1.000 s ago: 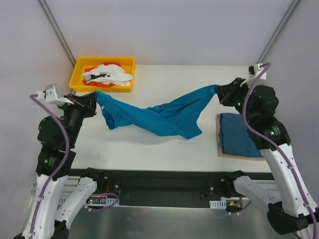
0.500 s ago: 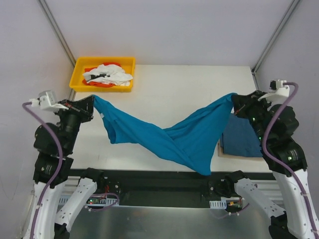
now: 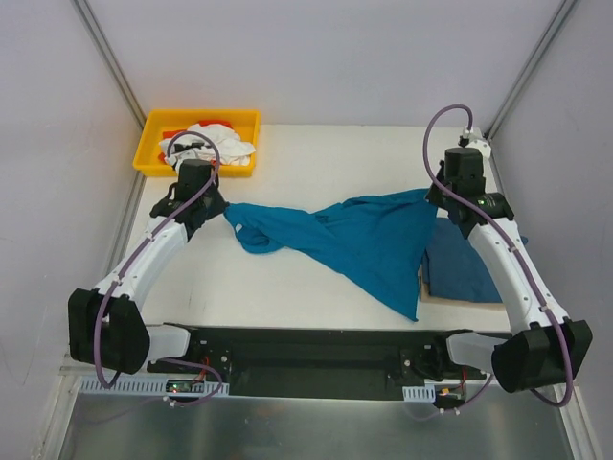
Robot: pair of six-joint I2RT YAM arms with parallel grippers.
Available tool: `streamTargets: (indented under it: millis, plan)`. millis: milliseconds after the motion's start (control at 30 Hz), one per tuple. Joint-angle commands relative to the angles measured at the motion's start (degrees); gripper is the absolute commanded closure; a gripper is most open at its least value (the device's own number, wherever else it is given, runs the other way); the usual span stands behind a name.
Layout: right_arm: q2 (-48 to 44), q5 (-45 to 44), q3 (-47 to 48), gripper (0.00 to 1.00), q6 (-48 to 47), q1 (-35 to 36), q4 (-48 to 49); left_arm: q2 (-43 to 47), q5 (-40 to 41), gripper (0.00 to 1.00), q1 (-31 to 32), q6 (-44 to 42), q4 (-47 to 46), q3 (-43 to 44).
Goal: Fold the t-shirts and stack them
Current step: Flatten out the tshirt
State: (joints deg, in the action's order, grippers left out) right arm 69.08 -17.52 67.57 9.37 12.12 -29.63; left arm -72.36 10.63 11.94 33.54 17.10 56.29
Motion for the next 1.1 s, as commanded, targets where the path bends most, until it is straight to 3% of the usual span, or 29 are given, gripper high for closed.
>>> streamTargets:
  millis: [0, 167, 300, 733, 933, 967, 1033, 1067]
  plan:
    - [1.40, -0.76, 2.91, 0.99, -0.22, -1.66, 3.35, -1.29, 0.27, 1.00, -2.01, 0.12, -1.11, 2.51]
    - [2.03, -0.41, 3.88, 0.99, -1.10, -2.01, 3.79, -0.34, -1.32, 1.00, -4.64, 0.39, -1.11, 1.72]
    - [-1.83, -0.94, 3.89, 1.00, -1.81, -2.10, 3.35, 6.16, 0.87, 1.00, -5.00, 0.74, -1.02, -0.48]
    - [-22.57, -6.47, 3.00, 1.00, -2.86, -2.19, -3.76, 47.54, 13.79, 1.00, -5.09, 7.77, 4.33, -10.15]
    - [-24.35, -4.10, 2.04, 0.99, -2.34, -2.19, -5.79, 51.27, 15.03, 1.00, -5.09, 14.00, 8.81, -14.54]
    - [-23.73, -3.58, 1.60, 0.99, -1.90, -2.19, -5.88, 50.65, 14.77, 0.93, -5.09, 15.49, 10.56, -16.37]
    - [-20.59, -2.53, 0.03, 0.99, -1.63, -2.19, -5.88, 47.93, 13.80, 0.90, -5.09, 19.01, 12.07, -18.31]
    - [-19.26, -1.74, -0.59, 0.99, -1.02, -2.19, -5.97, 46.79, 13.80, 0.79, -5.09, 19.80, 13.38, -19.72]
